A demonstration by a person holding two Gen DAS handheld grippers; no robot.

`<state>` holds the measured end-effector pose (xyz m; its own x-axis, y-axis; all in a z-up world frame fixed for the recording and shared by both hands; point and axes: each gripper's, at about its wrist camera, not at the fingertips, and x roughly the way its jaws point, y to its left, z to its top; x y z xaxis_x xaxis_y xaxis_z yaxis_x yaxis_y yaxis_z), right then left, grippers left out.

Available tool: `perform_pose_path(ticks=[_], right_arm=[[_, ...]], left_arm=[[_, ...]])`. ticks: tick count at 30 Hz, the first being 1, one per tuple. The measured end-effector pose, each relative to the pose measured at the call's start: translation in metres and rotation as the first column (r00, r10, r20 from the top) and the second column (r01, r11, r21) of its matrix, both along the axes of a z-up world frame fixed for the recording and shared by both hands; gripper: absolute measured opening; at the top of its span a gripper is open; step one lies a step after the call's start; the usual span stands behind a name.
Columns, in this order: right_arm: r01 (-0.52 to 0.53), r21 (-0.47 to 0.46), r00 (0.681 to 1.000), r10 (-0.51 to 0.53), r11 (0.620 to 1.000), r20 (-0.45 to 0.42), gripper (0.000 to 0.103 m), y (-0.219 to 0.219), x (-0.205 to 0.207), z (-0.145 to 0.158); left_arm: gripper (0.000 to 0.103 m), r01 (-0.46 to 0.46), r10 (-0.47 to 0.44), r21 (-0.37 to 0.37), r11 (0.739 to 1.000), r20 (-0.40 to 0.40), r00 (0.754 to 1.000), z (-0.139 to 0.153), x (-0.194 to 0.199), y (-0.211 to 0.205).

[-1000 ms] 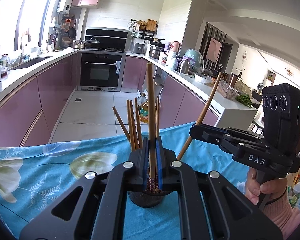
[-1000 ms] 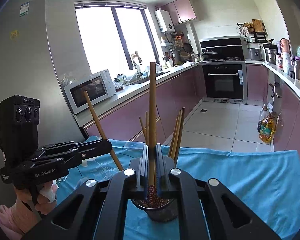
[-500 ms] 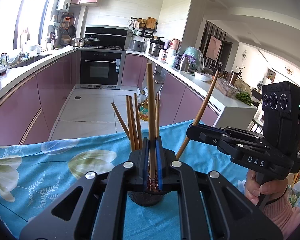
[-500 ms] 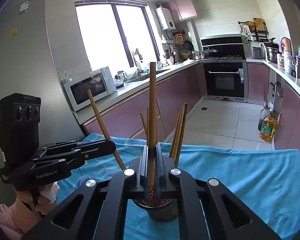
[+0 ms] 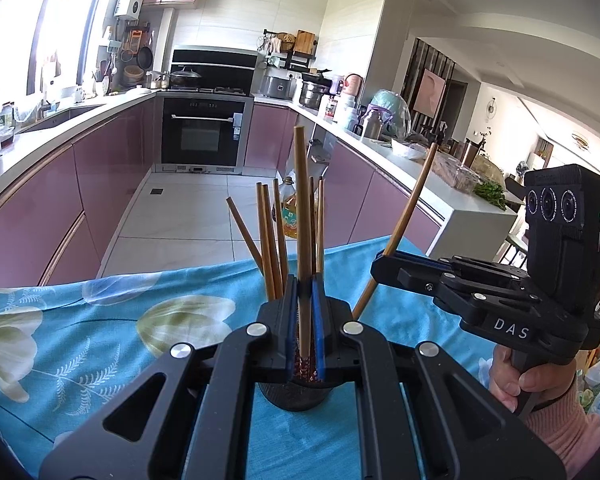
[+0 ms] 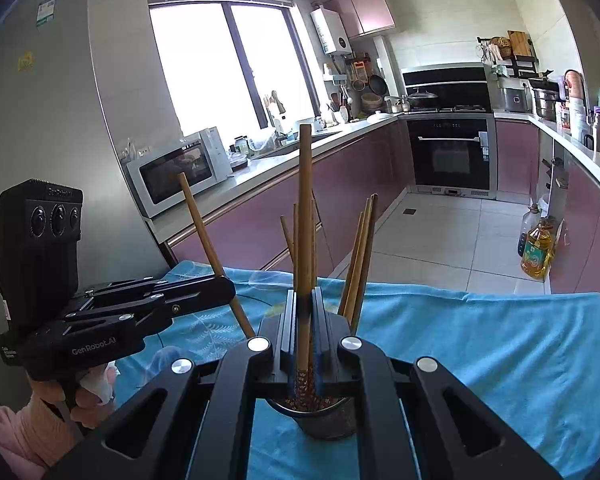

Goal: Organize utensils
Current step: 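Lower the left gripper's chopstick into the mesh cup while the right gripper inserts its own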

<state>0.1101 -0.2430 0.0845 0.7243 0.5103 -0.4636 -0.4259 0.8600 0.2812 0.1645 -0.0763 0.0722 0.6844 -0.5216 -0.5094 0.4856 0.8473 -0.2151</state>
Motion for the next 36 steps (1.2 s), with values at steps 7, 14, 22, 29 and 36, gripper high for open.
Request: perform_pose_path(ticks=[7,14,22,29,36], right_arm=[[-0.001,-0.004,1.0,0.001,1.0,-0.007,0.006,0.0,0.002,-0.002],[-0.001,-0.004,1.0,0.001,1.0,-0.015,0.006,0.0,0.003,-0.005],[-0.001,-0.004,1.0,0.001,1.0,-0.016,0.006,0.0,0.004,-0.006],[0.0,-0.005,1.0,0.0,1.0,-0.022,0.006,0.0,0.006,-0.011],[-0.001,-0.007,1.0,0.001,1.0,-0.028,0.006,0.001,0.008,-0.014]], left_arm=[[0.008,0.001,0.0,0.003,1.0,-0.009,1.0,-0.003,0.004,-0.002],[0.008,0.003,-0.003,0.006,1.0,-0.016,1.0,-0.008,0.007,-0.002],[0.008,0.005,-0.004,0.008,1.0,-0.018,1.0,-0.011,0.007,-0.002],[0.008,0.007,-0.007,0.011,1.0,-0.023,1.0,-0.015,0.008,-0.003],[0.008,0.01,-0.009,0.012,1.0,-0.032,0.999,-0.021,0.012,-0.002]])
